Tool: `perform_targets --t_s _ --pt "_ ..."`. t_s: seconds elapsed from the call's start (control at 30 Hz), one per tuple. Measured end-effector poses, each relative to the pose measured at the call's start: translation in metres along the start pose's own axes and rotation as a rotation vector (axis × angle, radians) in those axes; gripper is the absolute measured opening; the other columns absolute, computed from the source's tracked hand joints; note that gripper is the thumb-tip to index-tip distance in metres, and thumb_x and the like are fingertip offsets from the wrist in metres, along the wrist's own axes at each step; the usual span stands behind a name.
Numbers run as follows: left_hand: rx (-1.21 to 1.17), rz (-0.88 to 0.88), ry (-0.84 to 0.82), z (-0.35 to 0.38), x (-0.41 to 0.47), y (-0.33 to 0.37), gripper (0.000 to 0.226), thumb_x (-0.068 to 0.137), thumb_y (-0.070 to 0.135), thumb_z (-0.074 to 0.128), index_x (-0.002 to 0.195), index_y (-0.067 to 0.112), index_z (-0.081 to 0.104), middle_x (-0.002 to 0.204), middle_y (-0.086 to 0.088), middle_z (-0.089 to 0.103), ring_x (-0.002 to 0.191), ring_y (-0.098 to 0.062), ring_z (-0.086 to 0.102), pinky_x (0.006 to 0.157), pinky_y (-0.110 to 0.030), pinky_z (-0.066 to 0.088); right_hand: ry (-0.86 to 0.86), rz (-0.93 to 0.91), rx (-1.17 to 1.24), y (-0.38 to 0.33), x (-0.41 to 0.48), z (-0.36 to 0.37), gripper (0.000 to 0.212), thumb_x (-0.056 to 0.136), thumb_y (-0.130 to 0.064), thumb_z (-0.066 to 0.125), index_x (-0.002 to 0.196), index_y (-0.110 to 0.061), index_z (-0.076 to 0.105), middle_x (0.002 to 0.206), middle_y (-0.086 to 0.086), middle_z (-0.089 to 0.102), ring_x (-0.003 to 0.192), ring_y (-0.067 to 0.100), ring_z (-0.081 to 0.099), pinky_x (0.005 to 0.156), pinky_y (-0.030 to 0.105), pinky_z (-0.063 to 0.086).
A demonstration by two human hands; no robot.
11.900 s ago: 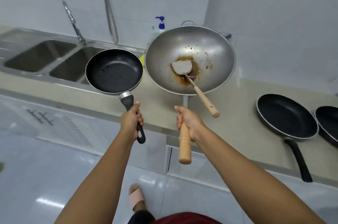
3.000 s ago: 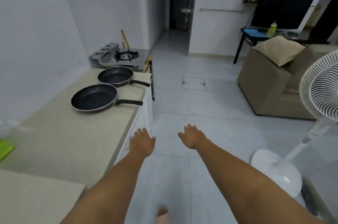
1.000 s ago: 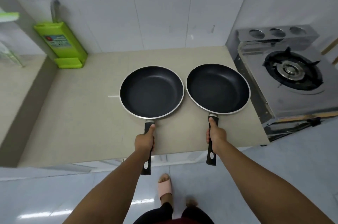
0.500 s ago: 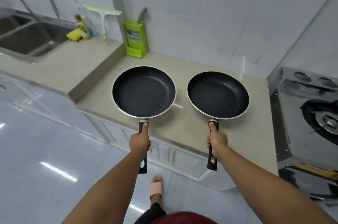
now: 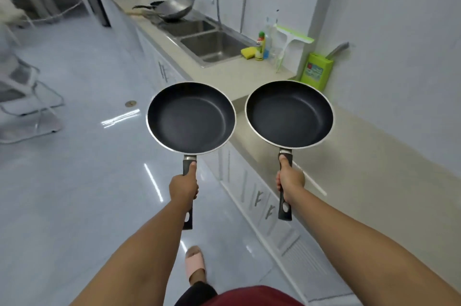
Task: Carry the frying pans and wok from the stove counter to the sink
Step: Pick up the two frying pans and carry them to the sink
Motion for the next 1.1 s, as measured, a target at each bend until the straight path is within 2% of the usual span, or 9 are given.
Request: perform_targets --t_s 0.1,0.27,0.4,0.77,1.1 --pt "-0.045 -0.020 0.110 -0.039 0.023 0.002 0.054 0.083 0.059 0.059 0.071 0.006 0.060 0.053 -0.005 0.056 0.044 -0.018 0.051 0.047 -0.025 0.043 -0.109 -0.032 -0.040 -0.017 -0.006 0.054 0.048 0.087 -0.053 0.060 0.065 -0.010 0.055 0.047 0.002 0.052 0.033 0.015 0.042 0.039 0.022 0.038" --pt "-0.093 -0.065 0.238 -0.109 0.078 0.008 0.054 0.083 0.059 0.059 0.069 0.006 0.058 0.053 -0.005 0.056 0.045 -0.019 0.050 0.049 -0.026 0.043 -0.279 -0.081 -0.098 -0.043 -0.016 0.161 0.045 0.087 -0.050 0.060 0.065 -0.012 0.051 0.047 0.001 0.048 0.029 0.012 0.038 0.034 0.019 0.035" --pt "-0.113 -0.089 0.318 -0.166 0.136 0.022 0.054 0.083 0.059 0.059 0.073 0.006 0.061 0.058 -0.006 0.060 0.050 -0.020 0.053 0.049 -0.026 0.044 -0.349 -0.101 -0.155 -0.059 -0.023 0.255 0.044 0.088 -0.048 0.059 0.067 -0.010 0.052 0.050 0.004 0.051 0.037 0.016 0.043 0.041 0.025 0.038" --pt "-0.120 -0.163 0.412 -0.278 0.282 0.066 0.052 0.084 0.058 0.058 0.081 0.006 0.063 0.060 -0.007 0.061 0.050 -0.020 0.055 0.051 -0.026 0.044 -0.380 -0.062 -0.260 -0.087 -0.017 0.458 0.042 0.087 -0.043 0.055 0.072 -0.005 0.060 0.053 0.006 0.056 0.039 0.018 0.047 0.043 0.025 0.043" --pt "-0.168 -0.219 0.426 -0.294 0.422 0.118 0.053 0.085 0.057 0.059 0.079 0.005 0.064 0.058 -0.006 0.061 0.046 -0.019 0.053 0.049 -0.025 0.043 -0.413 -0.057 -0.318 -0.145 0.039 0.607 0.043 0.089 -0.043 0.053 0.068 -0.006 0.057 0.050 0.005 0.055 0.038 0.017 0.047 0.043 0.025 0.042"
Point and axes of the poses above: each hand's wrist, its own x-axis towards the middle knuckle, its own z-axis out of the palm, y = z × x, the point moved 3 cm from there along x, towards the middle knuckle
